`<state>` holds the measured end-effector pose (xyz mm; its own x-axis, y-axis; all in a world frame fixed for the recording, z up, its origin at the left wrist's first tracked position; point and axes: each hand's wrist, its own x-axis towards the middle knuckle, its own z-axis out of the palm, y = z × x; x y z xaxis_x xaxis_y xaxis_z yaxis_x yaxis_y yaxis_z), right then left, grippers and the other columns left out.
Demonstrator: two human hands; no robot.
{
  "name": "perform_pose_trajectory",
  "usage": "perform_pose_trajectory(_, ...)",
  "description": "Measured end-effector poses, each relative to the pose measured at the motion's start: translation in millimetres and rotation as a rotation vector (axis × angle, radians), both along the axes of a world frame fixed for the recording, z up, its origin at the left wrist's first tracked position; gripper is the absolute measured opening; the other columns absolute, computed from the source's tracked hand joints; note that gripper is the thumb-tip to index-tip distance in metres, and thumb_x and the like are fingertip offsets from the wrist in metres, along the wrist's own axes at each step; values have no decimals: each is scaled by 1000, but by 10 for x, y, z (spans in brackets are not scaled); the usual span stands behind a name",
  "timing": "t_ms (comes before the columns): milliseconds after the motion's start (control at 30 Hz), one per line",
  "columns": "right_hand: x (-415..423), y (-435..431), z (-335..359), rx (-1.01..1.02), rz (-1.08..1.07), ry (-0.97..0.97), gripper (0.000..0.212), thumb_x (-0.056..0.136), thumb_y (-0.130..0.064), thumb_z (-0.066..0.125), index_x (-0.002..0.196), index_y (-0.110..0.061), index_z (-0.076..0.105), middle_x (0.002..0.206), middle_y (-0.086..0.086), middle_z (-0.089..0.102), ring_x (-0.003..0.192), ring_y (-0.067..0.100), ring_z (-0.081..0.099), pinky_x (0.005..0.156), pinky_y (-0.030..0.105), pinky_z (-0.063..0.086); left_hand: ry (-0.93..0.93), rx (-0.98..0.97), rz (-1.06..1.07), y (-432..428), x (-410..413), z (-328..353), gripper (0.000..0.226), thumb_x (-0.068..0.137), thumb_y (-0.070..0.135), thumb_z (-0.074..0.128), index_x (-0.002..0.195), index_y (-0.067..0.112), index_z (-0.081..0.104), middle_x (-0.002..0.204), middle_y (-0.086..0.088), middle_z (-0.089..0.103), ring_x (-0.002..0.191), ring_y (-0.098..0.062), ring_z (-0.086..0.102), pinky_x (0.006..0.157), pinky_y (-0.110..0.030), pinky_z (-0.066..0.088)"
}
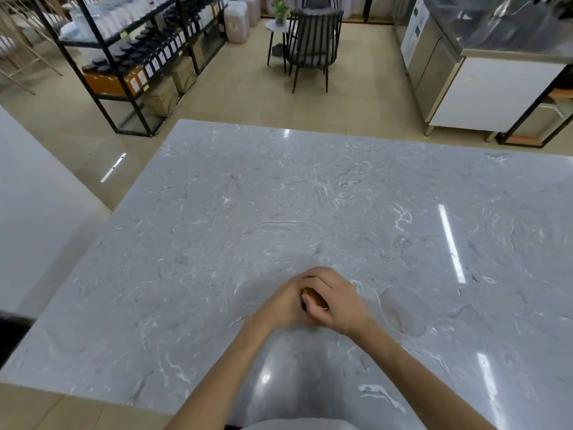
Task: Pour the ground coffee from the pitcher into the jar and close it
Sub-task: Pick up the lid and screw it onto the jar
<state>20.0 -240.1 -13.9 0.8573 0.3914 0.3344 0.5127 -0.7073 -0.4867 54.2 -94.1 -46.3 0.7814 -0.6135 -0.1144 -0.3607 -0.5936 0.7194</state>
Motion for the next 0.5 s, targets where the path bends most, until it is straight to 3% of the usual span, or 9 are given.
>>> perform_pose_trajectory(100,-43,163,-179,40,-233,-142,12,86,-16,61,89,-11,71,96,1,70,91,21,65,82,32,52,-34,-85,236,-95,-140,-77,7,81,37,54,85,41,51,72,23,57,71,-1,55,59,-13,38)
perform_pose_trajectory(200,-2,291,-129,21,-402,-72,14,88,-23,56,84,-13,64,86,-1,63,79,20,56,74,29,47,-109,40,144,-81,-88,-116,18,80,36,56,95,32,64,82,8,70,76,-10,65,66,-20,43)
perform_pose_trajectory(267,7,253,-88,-85,-290,-64,18,91,-30,55,87,-14,61,88,1,61,79,22,51,73,35,45,-139,132,-7,6,25,-85,40,81,31,60,108,4,70,102,-17,73,92,-32,70,75,-28,48)
perform_pose_trajectory(300,0,203,-81,-136,-151,-92,19,92,-32,55,90,-13,61,91,2,61,82,23,52,75,36,45,-177,162,-84,55,71,-81,40,84,29,60,107,-2,70,104,-19,74,94,-31,71,76,-30,54)
perform_pose_trajectory(400,-12,110,-98,-220,148,-206,16,90,-22,56,88,-8,65,93,8,65,84,28,59,80,37,48,-162,205,-179,184,109,-61,31,86,26,70,103,0,73,107,-16,74,100,-27,70,85,-37,56)
perform_pose_trajectory(500,-28,191,-144,-137,-73,-241,12,85,-18,61,80,-8,66,86,6,67,76,27,62,74,34,50,25,32,90,209,-41,-123,44,81,23,72,118,0,66,120,-19,68,110,-29,64,91,-21,47)
